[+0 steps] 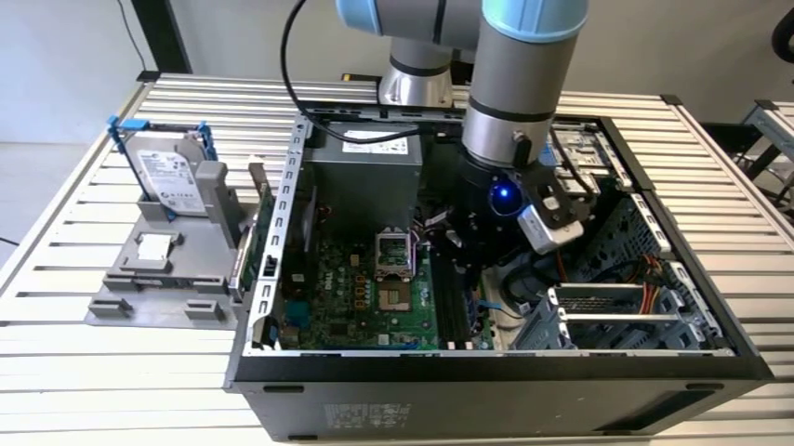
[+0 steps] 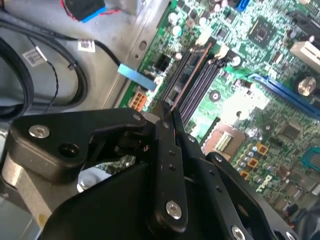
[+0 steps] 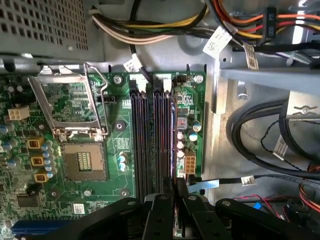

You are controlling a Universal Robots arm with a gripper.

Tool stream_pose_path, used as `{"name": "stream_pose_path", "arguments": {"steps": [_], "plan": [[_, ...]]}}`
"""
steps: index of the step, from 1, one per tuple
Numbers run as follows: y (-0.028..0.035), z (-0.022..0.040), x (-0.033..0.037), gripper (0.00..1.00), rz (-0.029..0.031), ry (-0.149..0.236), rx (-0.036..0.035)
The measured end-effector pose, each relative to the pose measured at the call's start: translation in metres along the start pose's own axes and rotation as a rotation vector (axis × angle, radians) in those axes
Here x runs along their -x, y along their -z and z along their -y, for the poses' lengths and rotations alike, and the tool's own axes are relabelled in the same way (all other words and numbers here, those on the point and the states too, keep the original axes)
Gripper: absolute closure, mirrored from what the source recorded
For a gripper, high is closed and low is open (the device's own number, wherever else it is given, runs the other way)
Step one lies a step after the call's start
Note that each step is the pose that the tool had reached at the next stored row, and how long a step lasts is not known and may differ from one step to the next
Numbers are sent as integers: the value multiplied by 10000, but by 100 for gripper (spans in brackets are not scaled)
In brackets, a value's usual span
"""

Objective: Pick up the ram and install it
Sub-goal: 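Insert the ram into the slot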

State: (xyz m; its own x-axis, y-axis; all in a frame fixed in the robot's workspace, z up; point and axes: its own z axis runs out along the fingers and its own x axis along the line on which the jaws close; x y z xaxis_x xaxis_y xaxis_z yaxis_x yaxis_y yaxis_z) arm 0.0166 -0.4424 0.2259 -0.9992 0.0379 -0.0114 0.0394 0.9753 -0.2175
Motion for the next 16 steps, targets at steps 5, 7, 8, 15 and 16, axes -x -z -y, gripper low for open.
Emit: {"name": "stream_pose_path", "arguments": {"steps": [5, 7, 8, 15, 16], "plan": [[-13, -2, -21, 100, -3, 3, -8], [-25, -5, -21, 100, -12, 6, -28], [-32, -6, -22, 100, -16, 6, -42], [-52, -16, -24, 100, -27, 9, -109], [-52, -21, -24, 100, -27, 8, -114]]}}
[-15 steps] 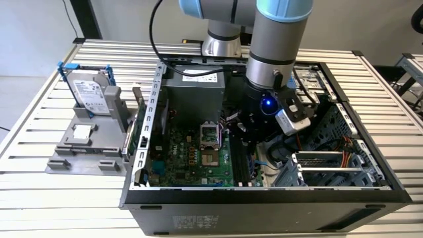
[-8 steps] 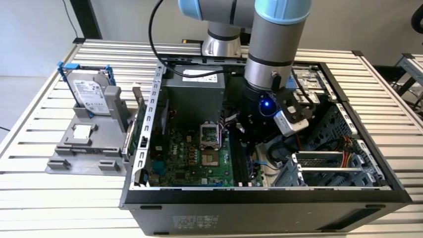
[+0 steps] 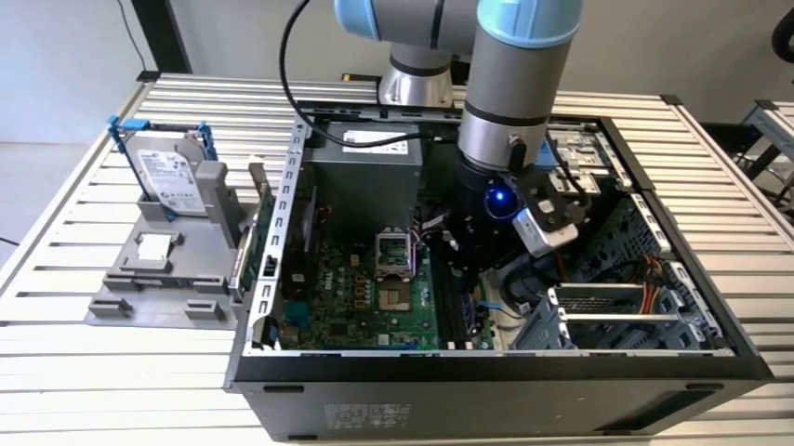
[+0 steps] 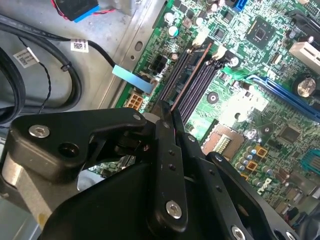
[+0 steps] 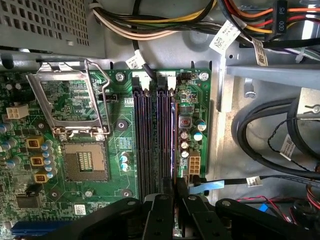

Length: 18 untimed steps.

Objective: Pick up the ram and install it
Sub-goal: 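Insert the ram into the slot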

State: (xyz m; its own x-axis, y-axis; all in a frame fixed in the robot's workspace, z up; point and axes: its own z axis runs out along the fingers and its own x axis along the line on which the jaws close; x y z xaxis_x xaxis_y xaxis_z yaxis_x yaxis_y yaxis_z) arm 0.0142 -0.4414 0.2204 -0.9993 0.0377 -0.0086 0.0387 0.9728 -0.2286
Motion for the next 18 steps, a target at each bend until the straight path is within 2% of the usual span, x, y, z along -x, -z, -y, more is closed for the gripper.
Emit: {"name": "stream_pose_path", "arguments": {"steps": [18], "plan": [[-33, -47, -1, 100, -13, 5, -109]]}}
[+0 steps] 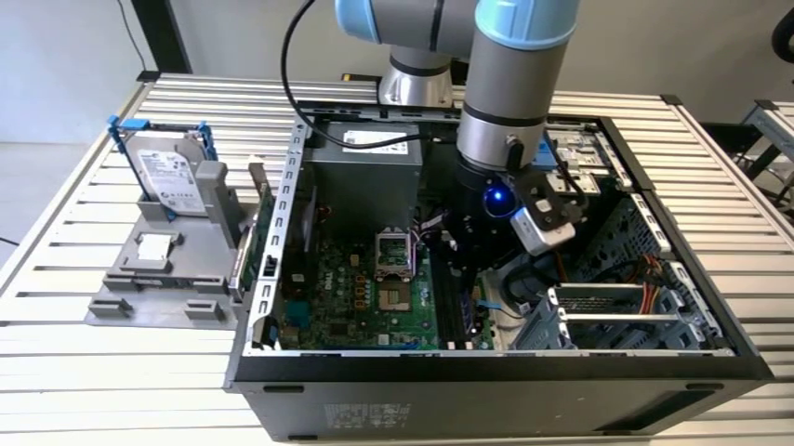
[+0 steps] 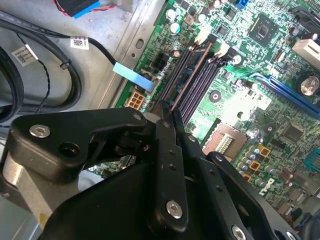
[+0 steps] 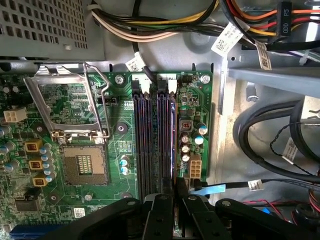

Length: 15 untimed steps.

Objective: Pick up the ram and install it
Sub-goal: 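Insert the ram into the slot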

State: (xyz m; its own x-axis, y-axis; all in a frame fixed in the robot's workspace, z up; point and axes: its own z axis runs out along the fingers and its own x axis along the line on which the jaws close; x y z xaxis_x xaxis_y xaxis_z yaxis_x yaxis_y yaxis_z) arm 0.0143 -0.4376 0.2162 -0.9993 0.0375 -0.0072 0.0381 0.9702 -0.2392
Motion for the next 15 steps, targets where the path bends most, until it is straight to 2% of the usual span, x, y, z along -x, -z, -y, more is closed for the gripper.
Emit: {"name": "stream_pose_path", "arguments": {"steps": [11, 15], "plan": [[-10, -11, 0, 100, 1, 0, -5], [-52, -18, -1, 100, -2, 0, 15]]}}
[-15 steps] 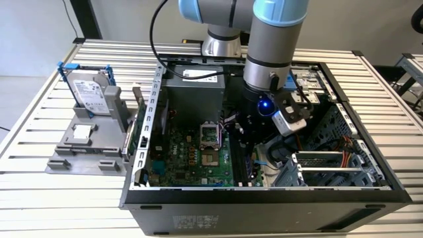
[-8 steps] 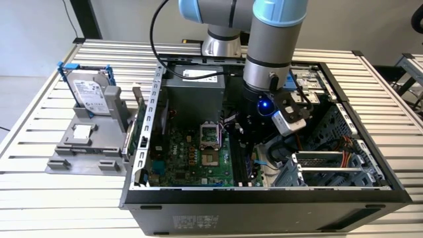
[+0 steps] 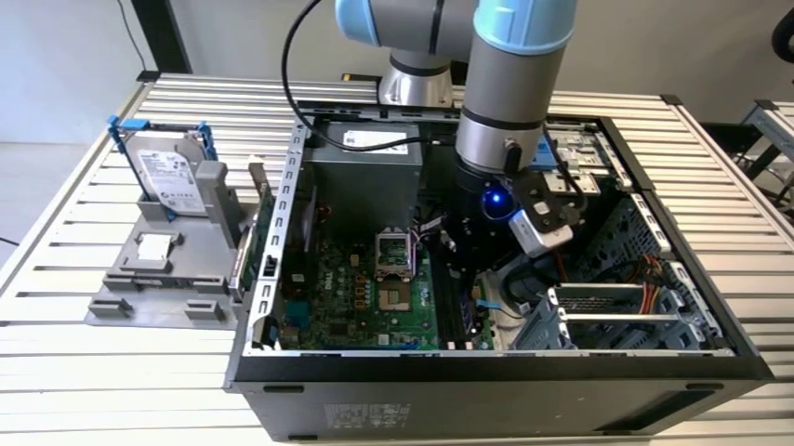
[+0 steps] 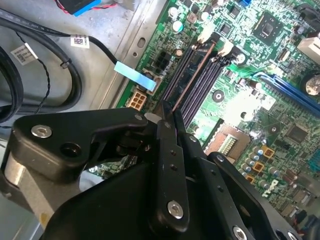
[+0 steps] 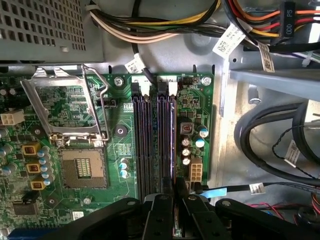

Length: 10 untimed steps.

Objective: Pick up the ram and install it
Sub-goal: 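Insert the ram into the slot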

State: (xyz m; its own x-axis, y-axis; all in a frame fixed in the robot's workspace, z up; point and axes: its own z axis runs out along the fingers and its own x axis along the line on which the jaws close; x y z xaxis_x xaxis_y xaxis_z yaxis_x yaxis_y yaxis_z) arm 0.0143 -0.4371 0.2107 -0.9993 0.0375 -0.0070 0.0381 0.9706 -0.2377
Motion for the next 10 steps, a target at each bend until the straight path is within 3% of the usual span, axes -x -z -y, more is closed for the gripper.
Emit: {"name": "stream_pose_path", "arguments": {"steps": [10], "plan": [[-89, -15, 9, 100, 19, 112, 24]]}}
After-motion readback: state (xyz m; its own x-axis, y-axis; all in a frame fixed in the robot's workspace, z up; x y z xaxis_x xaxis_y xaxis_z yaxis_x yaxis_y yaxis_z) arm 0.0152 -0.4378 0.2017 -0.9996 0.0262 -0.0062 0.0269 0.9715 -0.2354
